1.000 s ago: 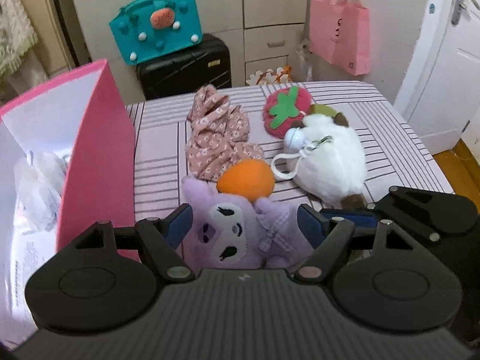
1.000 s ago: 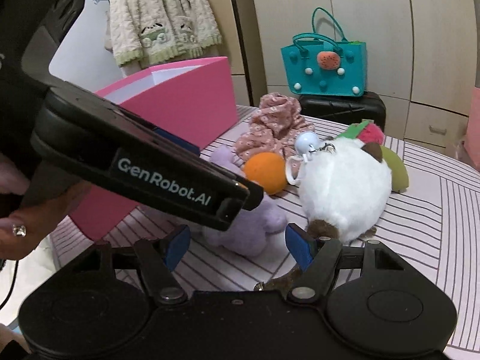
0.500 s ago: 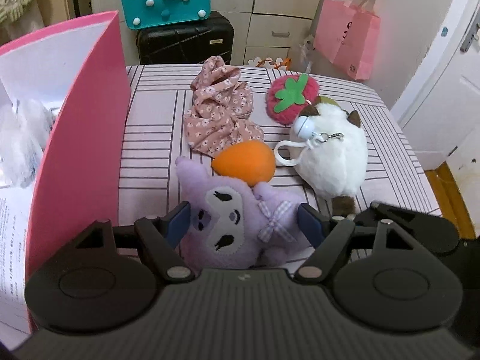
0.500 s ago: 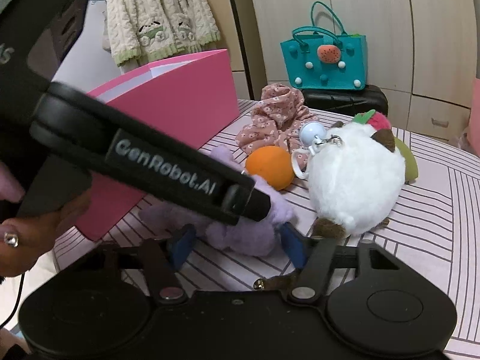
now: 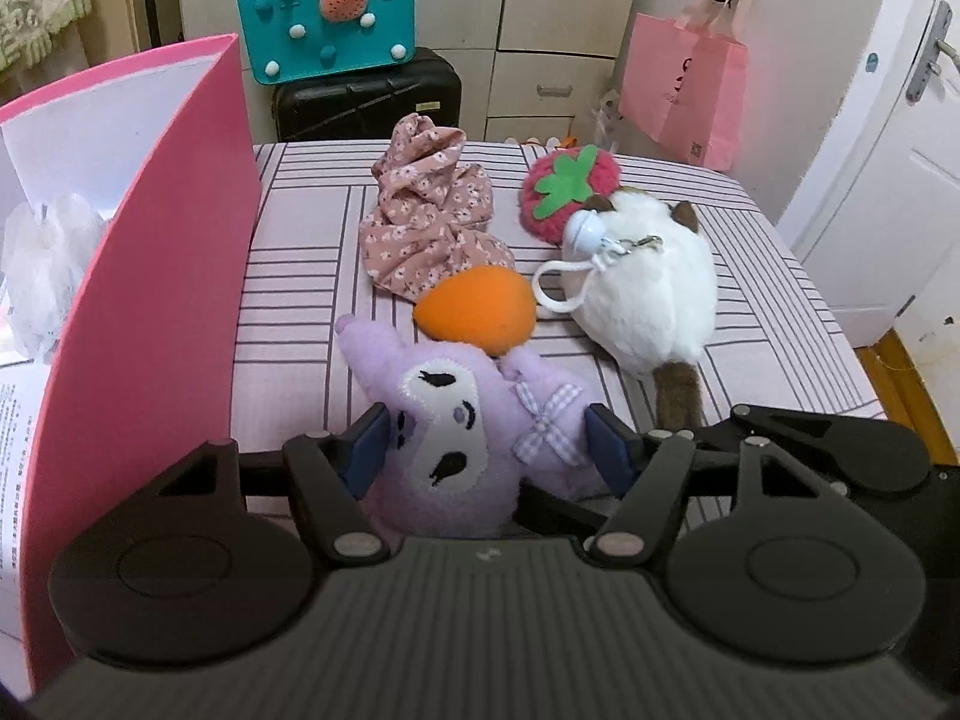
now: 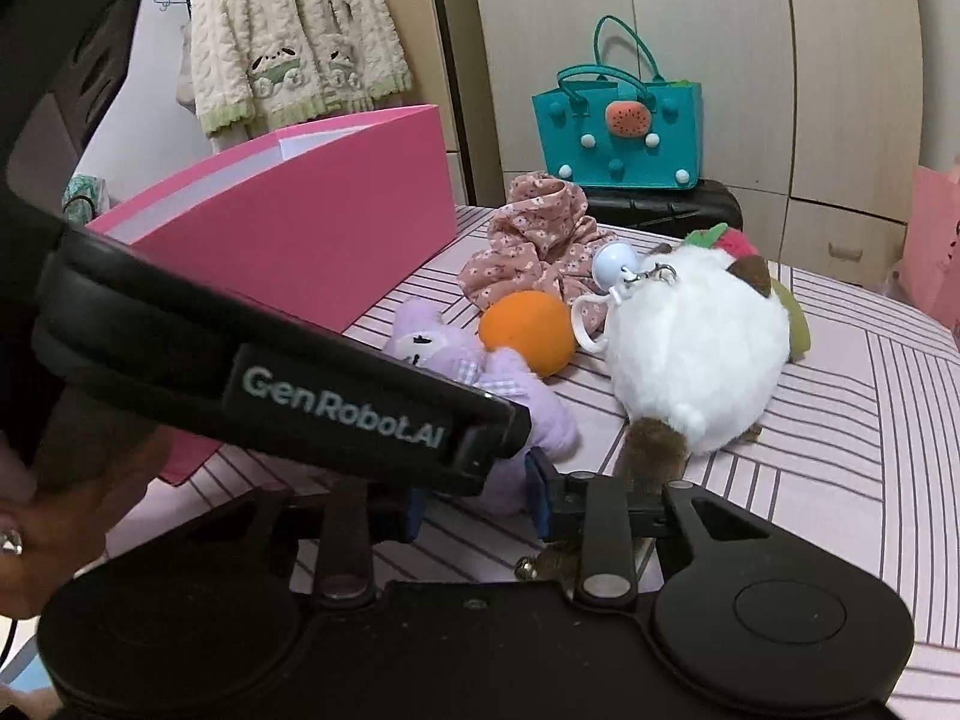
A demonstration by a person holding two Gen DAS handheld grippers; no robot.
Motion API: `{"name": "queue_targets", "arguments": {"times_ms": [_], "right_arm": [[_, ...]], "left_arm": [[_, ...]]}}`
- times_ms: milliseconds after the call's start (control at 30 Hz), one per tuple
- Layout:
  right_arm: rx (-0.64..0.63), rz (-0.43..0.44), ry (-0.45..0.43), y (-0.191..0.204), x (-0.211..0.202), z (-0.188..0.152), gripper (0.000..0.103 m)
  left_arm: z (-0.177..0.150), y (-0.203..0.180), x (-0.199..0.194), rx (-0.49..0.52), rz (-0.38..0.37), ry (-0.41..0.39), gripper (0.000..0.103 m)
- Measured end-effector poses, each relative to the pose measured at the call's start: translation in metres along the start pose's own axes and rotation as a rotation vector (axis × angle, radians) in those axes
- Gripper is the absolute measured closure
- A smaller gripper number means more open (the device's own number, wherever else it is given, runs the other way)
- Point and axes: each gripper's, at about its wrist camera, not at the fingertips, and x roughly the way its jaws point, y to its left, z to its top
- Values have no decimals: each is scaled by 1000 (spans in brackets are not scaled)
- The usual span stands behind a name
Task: Organize soft objects
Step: 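Close both grippers together on the purple plush toy, then carry the purple plush with both grippers into the pink box and open them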
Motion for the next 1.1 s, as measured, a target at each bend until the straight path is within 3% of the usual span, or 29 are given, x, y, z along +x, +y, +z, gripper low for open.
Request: {"name": "queue_targets", "arguments": {"times_ms": [500,733,867,967,1100], "right_arm": [[12,-27,53,13,-42,-19,68],[54,-10,73,3,-47,-27,68],[50,-5,72,2,-45,-28,68],[66,9,68,-1,-46,-29,68],[76,18,69,-1,-46,-29,67]], "left_arm": [[-22,-3,-25,-4,-123,71,36],[-30,0,-24,-17,-122,53,32],[-30,5,-20,-55,-171,69,39],[-32,17,-14,-145,-237,102,39],[-38,11,-21,-134,-217,83,43]]}}
